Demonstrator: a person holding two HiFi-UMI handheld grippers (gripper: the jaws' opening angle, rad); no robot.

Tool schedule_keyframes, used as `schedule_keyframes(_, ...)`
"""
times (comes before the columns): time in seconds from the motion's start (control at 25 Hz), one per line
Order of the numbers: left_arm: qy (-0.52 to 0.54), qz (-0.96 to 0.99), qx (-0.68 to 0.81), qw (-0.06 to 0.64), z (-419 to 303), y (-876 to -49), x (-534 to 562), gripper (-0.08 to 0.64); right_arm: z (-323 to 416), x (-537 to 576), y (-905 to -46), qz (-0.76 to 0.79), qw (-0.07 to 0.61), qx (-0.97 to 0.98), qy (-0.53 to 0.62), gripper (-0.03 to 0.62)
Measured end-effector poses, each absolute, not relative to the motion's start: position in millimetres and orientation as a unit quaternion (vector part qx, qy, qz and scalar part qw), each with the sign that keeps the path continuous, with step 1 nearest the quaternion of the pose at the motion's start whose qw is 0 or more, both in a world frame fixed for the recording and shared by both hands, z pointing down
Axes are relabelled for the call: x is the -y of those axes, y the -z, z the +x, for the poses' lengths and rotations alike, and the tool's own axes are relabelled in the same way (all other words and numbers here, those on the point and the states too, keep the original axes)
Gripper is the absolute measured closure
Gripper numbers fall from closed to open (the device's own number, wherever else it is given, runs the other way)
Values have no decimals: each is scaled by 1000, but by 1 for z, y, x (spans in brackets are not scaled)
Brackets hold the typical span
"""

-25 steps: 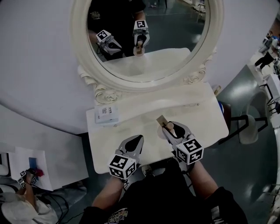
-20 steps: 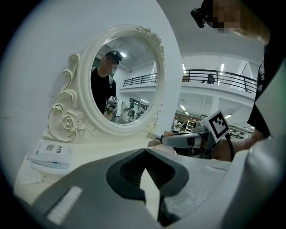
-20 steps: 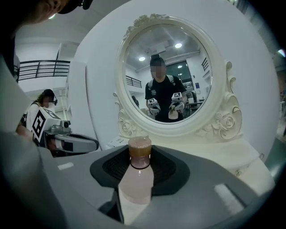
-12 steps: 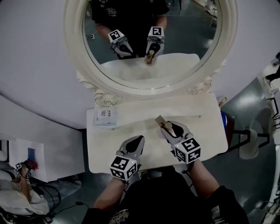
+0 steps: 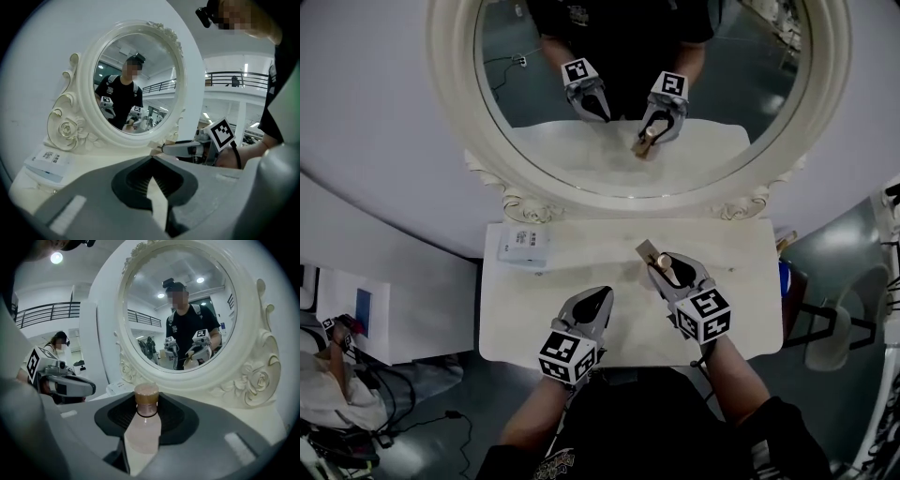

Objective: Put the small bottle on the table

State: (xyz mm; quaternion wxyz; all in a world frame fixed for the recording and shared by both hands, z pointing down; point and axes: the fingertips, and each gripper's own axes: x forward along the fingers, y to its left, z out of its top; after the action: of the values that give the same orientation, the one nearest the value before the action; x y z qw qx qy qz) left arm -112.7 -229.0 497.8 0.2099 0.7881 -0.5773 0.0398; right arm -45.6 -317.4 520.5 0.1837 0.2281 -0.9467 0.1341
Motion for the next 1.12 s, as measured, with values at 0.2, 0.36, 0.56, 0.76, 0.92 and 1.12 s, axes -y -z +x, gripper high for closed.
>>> schedule_keyframes(0.2, -33, 773, 596, 215, -110, -503, 241, 560, -50, 336, -529, 206, 191, 951, -126, 425)
schedule_keyframes(0.36, -31, 759, 611, 222, -107, -509, 247, 560, -55, 348, -538, 186, 197, 955, -122, 425)
schedule_keyframes(0.56, -33, 740, 632, 228, -105, -513, 249, 560, -60, 359, -548, 163, 205, 958, -115, 425)
schedule_keyframes(0.76, -35, 718, 655, 232, -109, -514, 245, 560, -72, 365, -552, 137, 207, 964, -96, 425)
schedule_keyframes(0.92, -36, 703, 670, 236, -111, -515, 241, 560, -82, 367, -554, 118, 205, 968, -87, 425)
schedule_keyframes(1.12, -41, 684, 686, 242, -114, -517, 234, 560, -93, 370, -556, 103, 200, 971, -80, 425)
